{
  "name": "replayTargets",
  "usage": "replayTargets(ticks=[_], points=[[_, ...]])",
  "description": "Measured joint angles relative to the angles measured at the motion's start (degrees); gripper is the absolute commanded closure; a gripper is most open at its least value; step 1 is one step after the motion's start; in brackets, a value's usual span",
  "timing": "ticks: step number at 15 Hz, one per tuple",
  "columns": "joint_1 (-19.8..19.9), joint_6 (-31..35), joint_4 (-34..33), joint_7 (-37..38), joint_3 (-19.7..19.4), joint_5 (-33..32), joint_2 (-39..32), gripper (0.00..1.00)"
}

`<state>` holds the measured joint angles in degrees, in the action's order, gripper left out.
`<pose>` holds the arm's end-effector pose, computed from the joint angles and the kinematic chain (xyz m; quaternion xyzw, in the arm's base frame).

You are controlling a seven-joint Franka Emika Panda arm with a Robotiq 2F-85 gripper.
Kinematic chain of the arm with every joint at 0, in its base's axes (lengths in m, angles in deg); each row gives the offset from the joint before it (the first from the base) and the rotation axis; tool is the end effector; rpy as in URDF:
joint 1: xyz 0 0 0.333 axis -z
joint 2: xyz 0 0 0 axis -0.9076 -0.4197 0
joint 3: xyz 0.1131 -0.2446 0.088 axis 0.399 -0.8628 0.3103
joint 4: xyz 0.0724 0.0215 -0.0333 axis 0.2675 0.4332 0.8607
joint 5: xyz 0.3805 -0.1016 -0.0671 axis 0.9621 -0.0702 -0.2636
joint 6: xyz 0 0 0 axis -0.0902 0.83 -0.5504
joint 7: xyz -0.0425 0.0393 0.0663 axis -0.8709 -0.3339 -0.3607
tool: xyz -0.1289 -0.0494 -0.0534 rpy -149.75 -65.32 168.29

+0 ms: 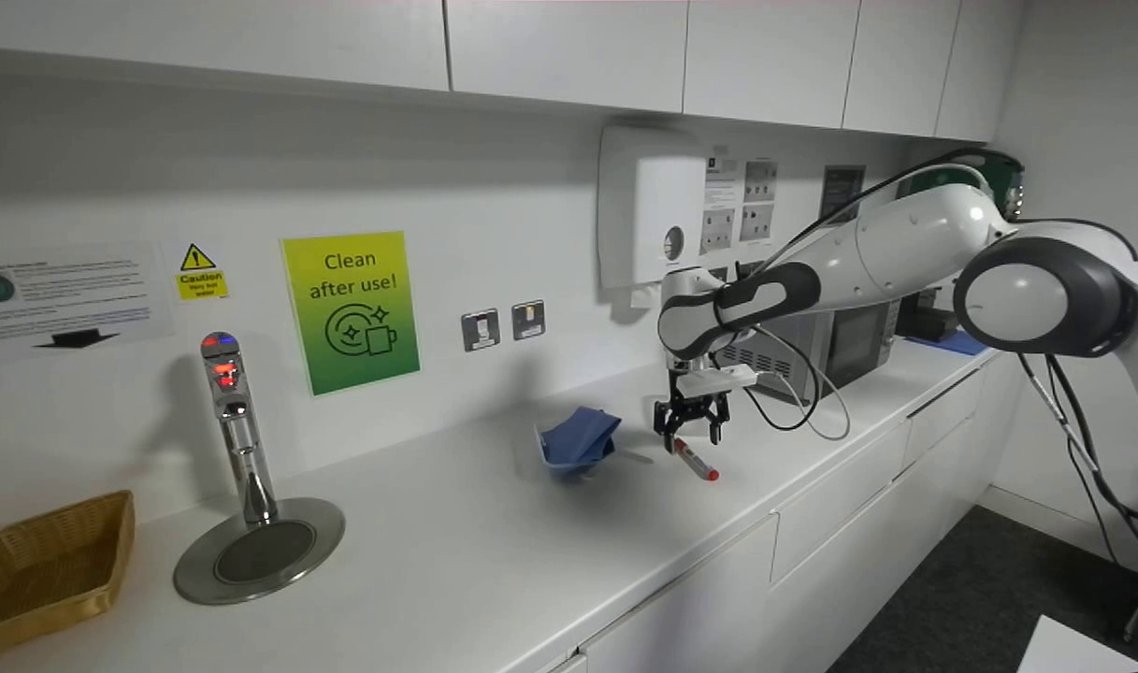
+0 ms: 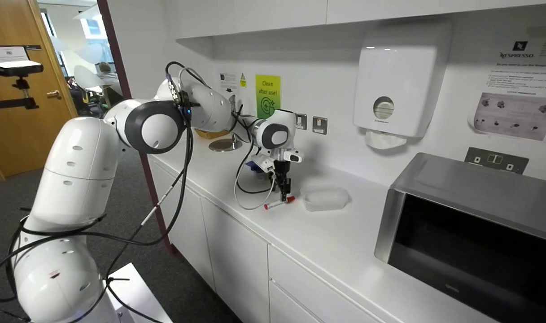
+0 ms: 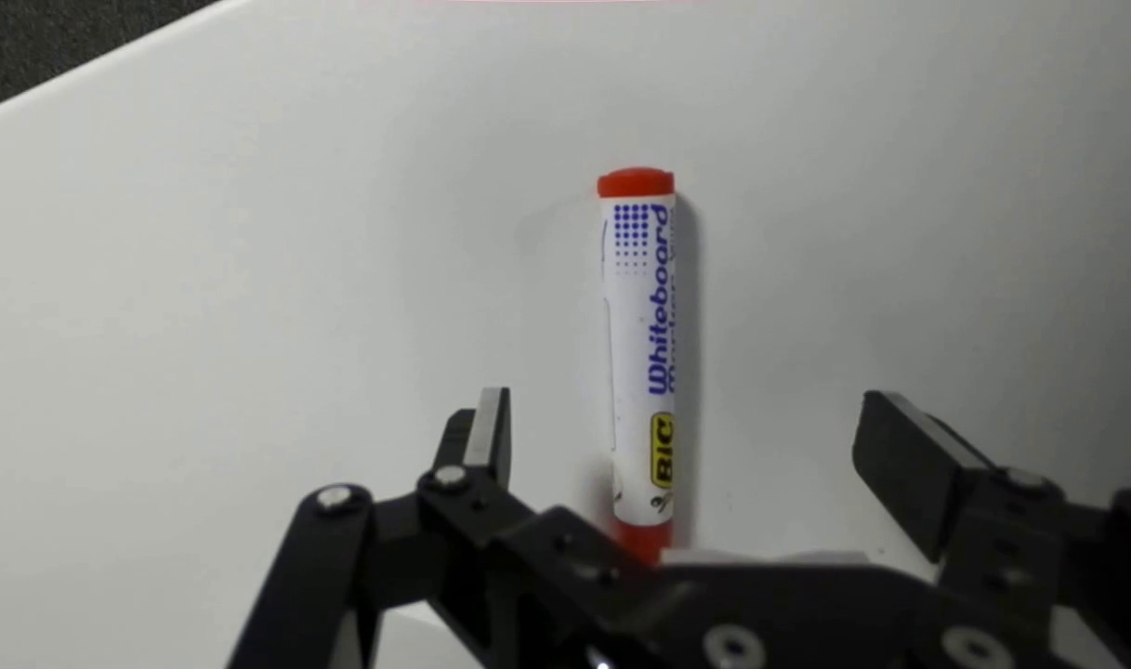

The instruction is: Put the marker in the bowl

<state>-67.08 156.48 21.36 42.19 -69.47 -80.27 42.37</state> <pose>0.6607 -0.0239 0.2604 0.9796 -0.1911 -0.0602 0.0147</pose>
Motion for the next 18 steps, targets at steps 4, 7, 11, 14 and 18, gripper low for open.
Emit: replayTargets(ticks=[4,7,11,14,18], points=[[0.0,-0.1,0.0,0.0,0.0,0.0,0.0,0.0],[0.3,-0.1,0.0,0.0,0.0,0.0,-0.1,0.0],[0.6,-0.1,0.0,0.0,-0.3,0.0,-0.1,0.0],[0.7,-0.1,0.1,0.0,-0.4,0.0,-0.1,0.0],[0.7,-0.1,0.2,0.0,-0.4,0.0,-0.2,0.0]])
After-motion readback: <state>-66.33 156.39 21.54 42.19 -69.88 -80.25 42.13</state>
